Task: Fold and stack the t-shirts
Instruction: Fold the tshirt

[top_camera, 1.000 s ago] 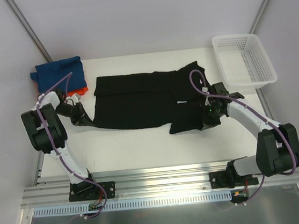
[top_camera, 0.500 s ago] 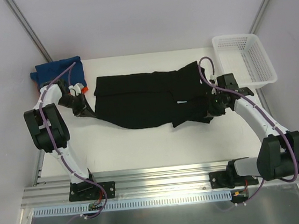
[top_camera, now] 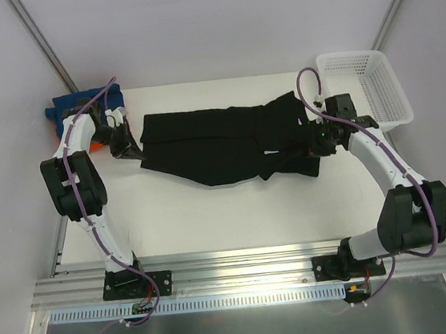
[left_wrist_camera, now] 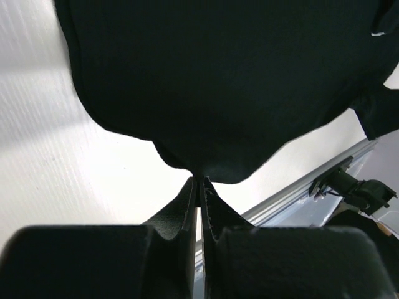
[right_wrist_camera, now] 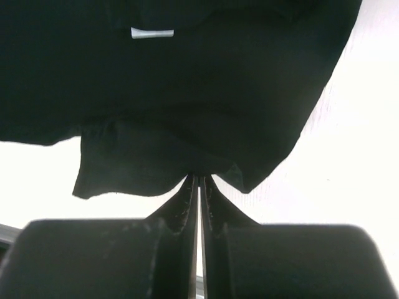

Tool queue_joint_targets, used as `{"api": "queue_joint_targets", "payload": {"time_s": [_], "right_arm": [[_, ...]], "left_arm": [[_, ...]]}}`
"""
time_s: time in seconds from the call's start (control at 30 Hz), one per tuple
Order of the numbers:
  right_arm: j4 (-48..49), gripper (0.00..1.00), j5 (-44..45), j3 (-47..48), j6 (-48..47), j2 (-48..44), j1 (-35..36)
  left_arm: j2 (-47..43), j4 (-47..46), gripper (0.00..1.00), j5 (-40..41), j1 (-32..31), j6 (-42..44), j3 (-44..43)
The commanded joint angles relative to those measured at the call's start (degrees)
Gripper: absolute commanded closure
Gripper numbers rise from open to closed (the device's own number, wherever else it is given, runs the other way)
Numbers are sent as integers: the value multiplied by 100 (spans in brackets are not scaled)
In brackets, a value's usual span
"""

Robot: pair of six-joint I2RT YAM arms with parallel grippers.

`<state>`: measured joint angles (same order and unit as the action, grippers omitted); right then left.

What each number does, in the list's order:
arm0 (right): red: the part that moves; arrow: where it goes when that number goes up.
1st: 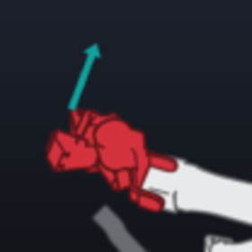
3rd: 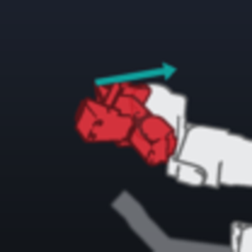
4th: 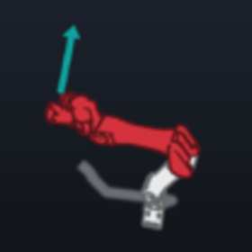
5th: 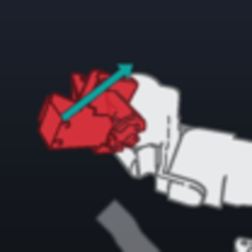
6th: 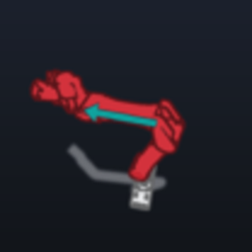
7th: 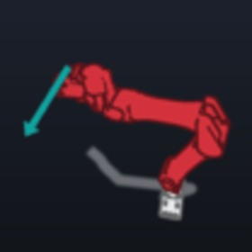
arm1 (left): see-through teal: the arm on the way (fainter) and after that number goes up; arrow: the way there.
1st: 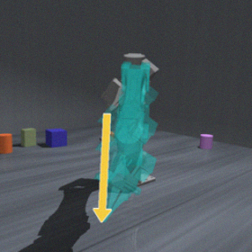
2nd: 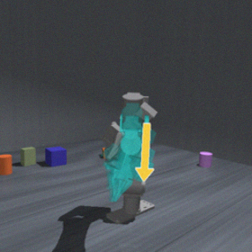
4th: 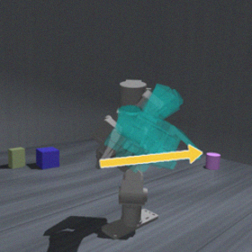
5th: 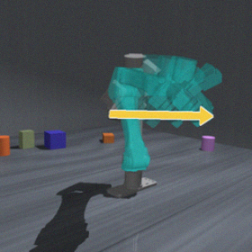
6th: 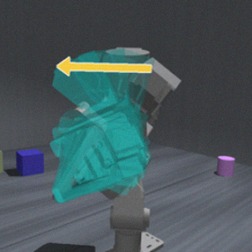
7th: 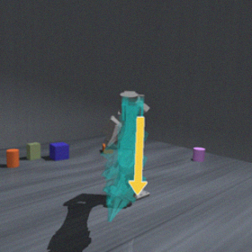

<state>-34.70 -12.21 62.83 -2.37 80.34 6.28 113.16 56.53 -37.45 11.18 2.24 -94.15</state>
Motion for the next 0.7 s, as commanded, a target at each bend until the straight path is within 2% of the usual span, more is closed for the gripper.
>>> {"api": "queue_joint_targets", "payload": {"time_s": [0.0,0.37,0.67], "right_arm": [[262,100,104,510,-158,244,-83],[420,99,219,1416,-343,1124,-154],[473,99,289,1917,-413,1625,-163]], "left_arm": [[284,121,100,-43,-98,66,-524],[874,16,100,335,-441,163,-1606],[1199,-55,100,599,-476,136,-2265]]}}
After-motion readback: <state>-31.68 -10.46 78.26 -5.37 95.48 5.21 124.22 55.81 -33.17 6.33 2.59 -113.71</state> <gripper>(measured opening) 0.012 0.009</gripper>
